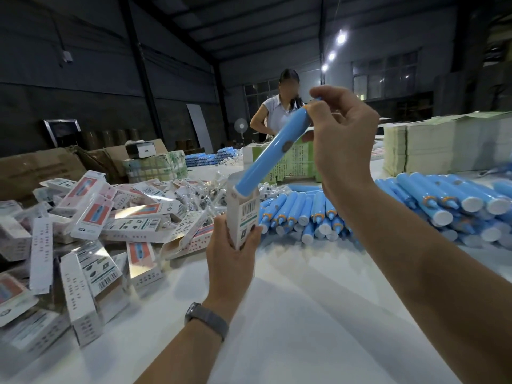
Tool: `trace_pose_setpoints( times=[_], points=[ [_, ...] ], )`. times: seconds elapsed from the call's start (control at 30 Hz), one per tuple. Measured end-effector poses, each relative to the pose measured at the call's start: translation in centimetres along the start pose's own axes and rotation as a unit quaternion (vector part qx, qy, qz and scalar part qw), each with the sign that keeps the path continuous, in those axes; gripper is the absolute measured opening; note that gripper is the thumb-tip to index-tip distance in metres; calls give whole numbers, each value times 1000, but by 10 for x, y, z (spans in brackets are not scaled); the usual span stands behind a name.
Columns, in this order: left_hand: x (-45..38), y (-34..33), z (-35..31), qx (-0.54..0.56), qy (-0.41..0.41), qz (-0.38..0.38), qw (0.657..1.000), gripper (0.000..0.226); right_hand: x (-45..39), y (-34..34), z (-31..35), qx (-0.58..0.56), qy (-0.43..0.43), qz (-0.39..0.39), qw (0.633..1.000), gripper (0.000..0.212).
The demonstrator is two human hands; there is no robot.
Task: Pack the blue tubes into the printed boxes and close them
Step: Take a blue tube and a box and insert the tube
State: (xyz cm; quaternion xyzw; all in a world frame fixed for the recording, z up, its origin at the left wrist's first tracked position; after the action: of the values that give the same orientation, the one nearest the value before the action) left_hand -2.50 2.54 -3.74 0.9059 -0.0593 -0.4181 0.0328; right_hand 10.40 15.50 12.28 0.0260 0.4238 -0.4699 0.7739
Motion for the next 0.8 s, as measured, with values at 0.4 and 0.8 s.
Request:
trace_pose_setpoints(
  times=[0.4, 0.8],
  points=[
    [0, -1, -3, 8, 1, 10, 1000, 38, -4, 4, 1, 12, 11, -26, 1000, 18],
    [1, 1, -1, 9, 8, -7, 1000, 35, 11, -15, 0, 64, 26, 55, 996, 13]
  ],
)
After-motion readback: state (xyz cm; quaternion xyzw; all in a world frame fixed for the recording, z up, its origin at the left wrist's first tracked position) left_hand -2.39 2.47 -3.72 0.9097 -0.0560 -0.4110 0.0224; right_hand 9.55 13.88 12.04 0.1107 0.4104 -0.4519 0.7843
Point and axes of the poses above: each hand's wrist, its own x-axis away from the middle knuckle, its own y-axis out of the back of the hand, z = x × y, the point moved 3 cm from there along -x, towards the middle knuckle, and after that the axes turned 2 degrees about -y, right-handed, at the moved point
